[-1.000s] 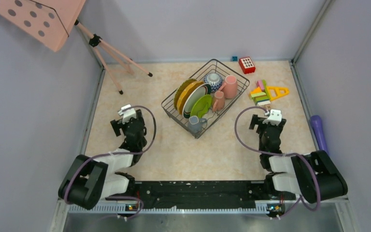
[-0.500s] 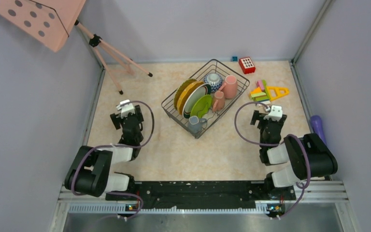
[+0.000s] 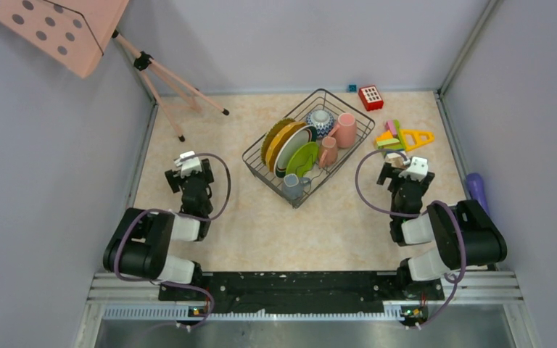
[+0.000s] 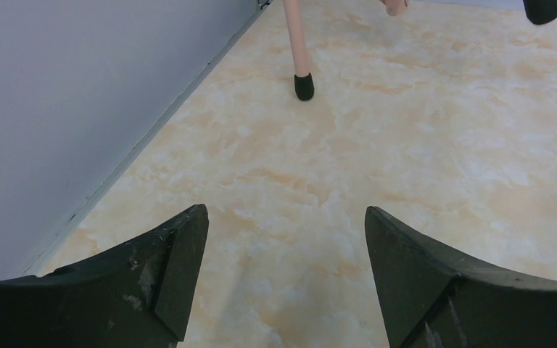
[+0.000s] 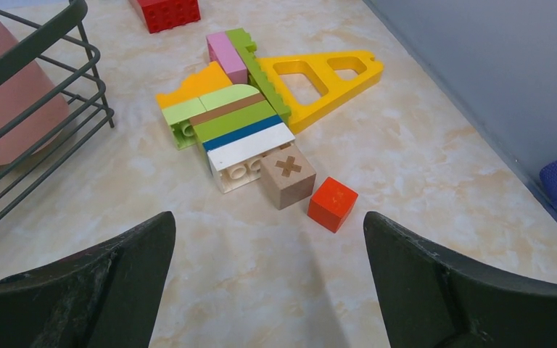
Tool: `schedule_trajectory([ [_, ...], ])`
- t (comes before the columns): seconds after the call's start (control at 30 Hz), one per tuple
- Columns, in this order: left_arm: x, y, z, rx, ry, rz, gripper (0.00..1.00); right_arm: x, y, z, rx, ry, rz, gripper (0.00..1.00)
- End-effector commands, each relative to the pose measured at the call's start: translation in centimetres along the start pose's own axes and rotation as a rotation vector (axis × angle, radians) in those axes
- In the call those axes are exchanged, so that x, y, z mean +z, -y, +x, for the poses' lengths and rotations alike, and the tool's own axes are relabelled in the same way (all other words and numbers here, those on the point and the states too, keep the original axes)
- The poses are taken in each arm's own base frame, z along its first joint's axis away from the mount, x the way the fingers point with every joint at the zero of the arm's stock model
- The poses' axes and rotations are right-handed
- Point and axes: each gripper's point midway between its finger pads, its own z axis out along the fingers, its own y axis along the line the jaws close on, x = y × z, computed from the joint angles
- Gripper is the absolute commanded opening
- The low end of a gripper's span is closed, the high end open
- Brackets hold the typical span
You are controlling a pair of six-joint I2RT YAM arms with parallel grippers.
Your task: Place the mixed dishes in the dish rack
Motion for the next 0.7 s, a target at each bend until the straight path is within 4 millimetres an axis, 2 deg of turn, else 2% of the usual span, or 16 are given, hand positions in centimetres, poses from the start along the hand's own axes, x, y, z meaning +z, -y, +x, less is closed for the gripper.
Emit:
schedule_trajectory([
  [0.0,0.1,0.1,-1.4,-0.017,0.107,0.028,0.84,0.8,0.2,-1.7,0.038,0.051,0.021,0.99],
  [0.17,0.9,1.1,-1.0,-0.003,0.066,0.083,0.85,0.8,0.2,-1.7,0.038,0.051,0.02,0.98],
  [0.3,2.1,1.5,-0.4,-0.01,-0.005,0.135,0.79,0.4,-1.4,-1.8,0.01,0.061,-0.085,0.98],
  [0.43,2.2,1.7,-0.3,-0.012,-0.011,0.145,0.84,0.4,-1.5,-1.9,0.01,0.062,-0.087,0.98],
  [0.67,3.1,2.7,0.4,-0.003,-0.066,0.242,0.83,0.4,-1.5,-1.9,0.01,0.062,-0.087,0.96],
])
